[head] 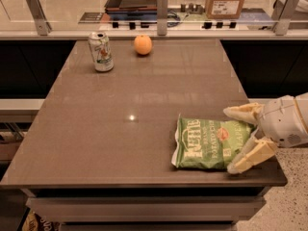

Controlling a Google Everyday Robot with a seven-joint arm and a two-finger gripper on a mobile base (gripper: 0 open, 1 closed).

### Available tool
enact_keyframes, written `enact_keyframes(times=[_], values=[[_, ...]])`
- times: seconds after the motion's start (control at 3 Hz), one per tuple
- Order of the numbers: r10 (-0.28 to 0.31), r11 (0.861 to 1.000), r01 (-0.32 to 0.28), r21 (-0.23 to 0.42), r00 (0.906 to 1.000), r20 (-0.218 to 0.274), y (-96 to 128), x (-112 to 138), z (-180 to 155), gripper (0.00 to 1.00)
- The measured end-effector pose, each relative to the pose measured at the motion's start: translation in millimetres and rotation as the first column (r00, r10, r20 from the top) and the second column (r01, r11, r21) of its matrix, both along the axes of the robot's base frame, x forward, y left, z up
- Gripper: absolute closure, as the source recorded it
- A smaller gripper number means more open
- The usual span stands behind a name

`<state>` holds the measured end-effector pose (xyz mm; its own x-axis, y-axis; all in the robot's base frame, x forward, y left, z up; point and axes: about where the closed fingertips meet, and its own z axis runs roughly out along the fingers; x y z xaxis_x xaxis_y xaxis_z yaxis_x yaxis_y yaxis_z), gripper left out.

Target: Move green jalapeno chip bag near 7up can

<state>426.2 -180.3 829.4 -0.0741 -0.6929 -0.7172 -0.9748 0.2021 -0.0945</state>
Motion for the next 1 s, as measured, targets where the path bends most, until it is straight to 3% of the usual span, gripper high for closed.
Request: enact_keyframes(times=[0.33, 1.0], values=[[0.011, 0.999, -0.011, -0.030, 0.9999, -0.006, 4.6, -4.9, -5.2, 0.38], [0.017, 0.999, -0.017, -0.032, 0.9998, -0.005, 7.7, -5.3, -4.4, 0.85]])
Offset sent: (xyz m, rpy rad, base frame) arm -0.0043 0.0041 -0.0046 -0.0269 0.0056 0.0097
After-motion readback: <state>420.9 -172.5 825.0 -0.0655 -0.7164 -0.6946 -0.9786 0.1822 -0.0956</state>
